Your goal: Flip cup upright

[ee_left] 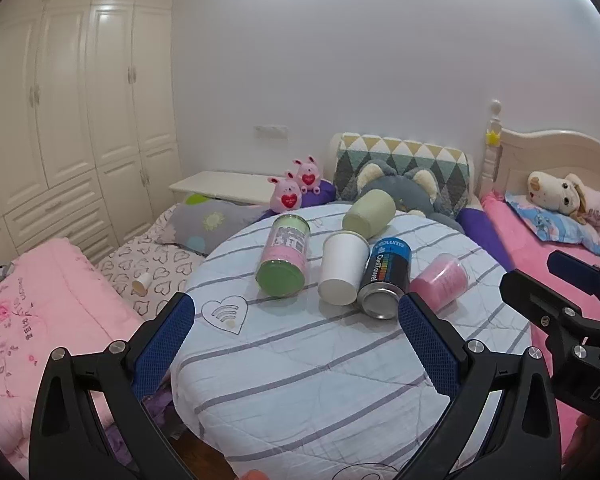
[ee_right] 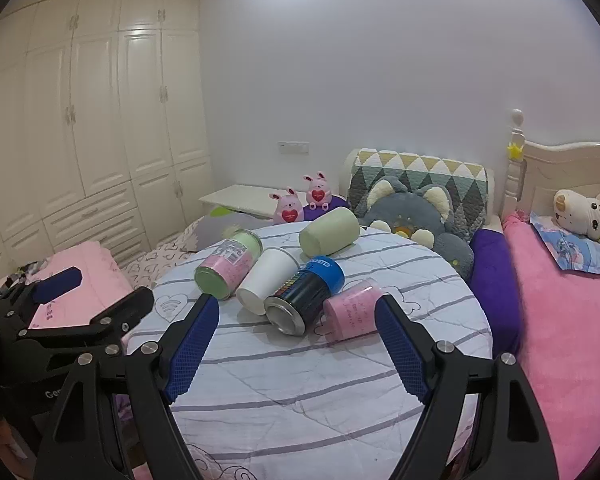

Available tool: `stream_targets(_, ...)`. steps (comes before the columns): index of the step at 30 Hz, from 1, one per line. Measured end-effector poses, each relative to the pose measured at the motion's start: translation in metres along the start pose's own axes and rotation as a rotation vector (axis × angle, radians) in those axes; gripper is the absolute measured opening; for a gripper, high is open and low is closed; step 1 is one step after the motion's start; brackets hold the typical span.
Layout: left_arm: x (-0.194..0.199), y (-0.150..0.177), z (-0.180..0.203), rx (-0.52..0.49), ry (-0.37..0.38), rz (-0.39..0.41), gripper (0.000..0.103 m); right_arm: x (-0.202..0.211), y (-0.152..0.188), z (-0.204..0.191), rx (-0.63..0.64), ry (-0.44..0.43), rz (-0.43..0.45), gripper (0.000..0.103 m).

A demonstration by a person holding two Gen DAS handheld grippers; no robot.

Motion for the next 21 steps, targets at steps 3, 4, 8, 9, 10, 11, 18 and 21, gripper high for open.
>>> stream_targets(3, -0.0004, 0.0002, -0.0018, 0.005, -0.004, 0.001, 0.103, -0.0002, 0.0003, -0.0013, 0.006, 0.003, -0.001, 0.082)
stream_targets(4, -0.0014, 0.0003, -0.0025, 0.006, -0.006, -0.001, 0.103, -0.0003, 0.0005, -0.0009, 0.005, 0.002, -0.002, 0.082)
stream_targets(8, -0.0047, 0.0042, -0.0024, 0.007, -0.002, -0.014, 0.103, -0.0007, 0.0018, -0.0007, 0.002, 0.004, -0.002, 0.082)
stream_targets(9, -0.0053, 0.005, -0.0025, 0.006, -0.002, -0.016, 0.103, -0.0007, 0.0015, -0.0004, 0.002, 0.005, -0.004, 0.082)
stream_targets(10, -0.0062, 0.006, -0.0025, 0.004, -0.002, -0.02, 0.103, -0.001, 0.0022, -0.0003, 0.001, 0.006, -0.006, 0.082)
stream_targets(11, -0.0071, 0.0065, -0.0026, 0.002, -0.001, -0.024, 0.103, -0.0012, 0.0026, -0.0002, 0.001, 0.005, -0.009, 0.082)
stream_targets(18, -0.0081, 0.0072, -0.0031, 0.008, 0.003, -0.028, 0.103, -0.0006, 0.0007, 0.0014, 0.0, 0.007, -0.015, 0.082)
stream_targets(21, -0.009, 0.0076, -0.0041, 0.005, -0.001, -0.029, 0.103, -0.0013, 0.0004, 0.0013, -0.002, 0.006, -0.014, 0.082)
Point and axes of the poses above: each gripper's, at about its wrist camera, not at the fingertips, and x roughly against the way its jaws point, z to its right, y to its underside, the point moved 9 cm from there along -x, roughly the way its jaws point, and after that the axes turned 6 degrees about z, right-handed, at the moved point
